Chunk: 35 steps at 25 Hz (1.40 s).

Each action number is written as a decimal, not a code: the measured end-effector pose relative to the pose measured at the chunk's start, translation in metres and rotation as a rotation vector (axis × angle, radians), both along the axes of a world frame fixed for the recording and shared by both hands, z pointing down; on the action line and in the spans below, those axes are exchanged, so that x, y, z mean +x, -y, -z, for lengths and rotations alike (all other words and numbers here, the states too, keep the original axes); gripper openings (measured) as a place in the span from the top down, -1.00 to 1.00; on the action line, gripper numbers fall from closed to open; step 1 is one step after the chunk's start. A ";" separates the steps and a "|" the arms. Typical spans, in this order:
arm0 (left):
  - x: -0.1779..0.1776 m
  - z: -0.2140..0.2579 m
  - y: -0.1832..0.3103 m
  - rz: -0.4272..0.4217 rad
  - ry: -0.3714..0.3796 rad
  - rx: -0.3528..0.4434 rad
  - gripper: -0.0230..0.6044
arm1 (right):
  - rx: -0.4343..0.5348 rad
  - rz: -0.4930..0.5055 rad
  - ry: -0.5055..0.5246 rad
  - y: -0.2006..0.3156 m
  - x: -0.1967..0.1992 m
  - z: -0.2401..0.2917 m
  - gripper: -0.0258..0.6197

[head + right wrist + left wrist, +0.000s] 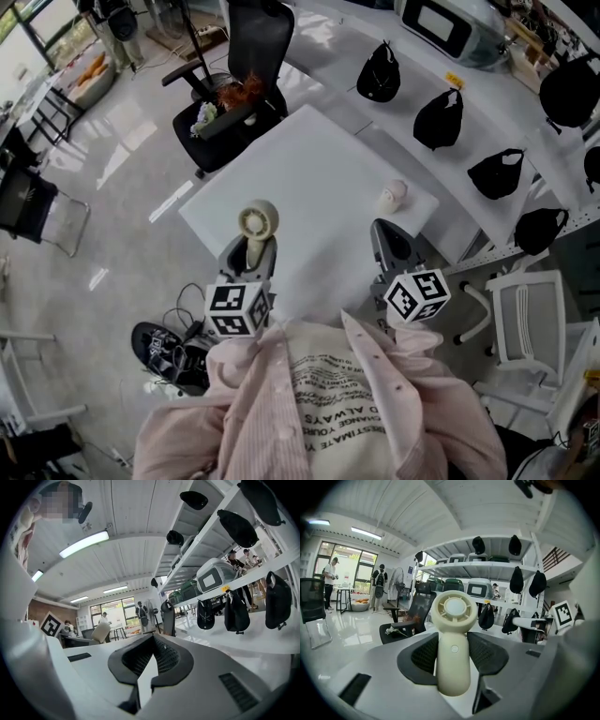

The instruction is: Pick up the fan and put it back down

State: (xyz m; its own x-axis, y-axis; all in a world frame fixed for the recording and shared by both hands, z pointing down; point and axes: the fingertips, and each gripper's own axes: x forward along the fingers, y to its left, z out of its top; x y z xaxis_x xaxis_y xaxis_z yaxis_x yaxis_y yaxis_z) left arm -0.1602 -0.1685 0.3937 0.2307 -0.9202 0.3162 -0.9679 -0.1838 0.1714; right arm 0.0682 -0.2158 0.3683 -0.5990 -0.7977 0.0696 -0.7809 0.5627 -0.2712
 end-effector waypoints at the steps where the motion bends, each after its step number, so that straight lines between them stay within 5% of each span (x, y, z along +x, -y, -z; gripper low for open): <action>1: -0.001 0.002 -0.001 0.004 0.001 0.008 0.34 | 0.002 -0.003 0.001 0.000 0.002 0.000 0.92; 15: -0.011 0.005 -0.001 0.045 -0.004 0.033 0.34 | 0.001 -0.042 0.027 0.010 0.019 -0.001 0.92; 35: 0.010 -0.056 0.031 -0.031 0.010 -0.128 0.34 | -0.084 0.026 -0.055 0.012 -0.001 -0.038 0.92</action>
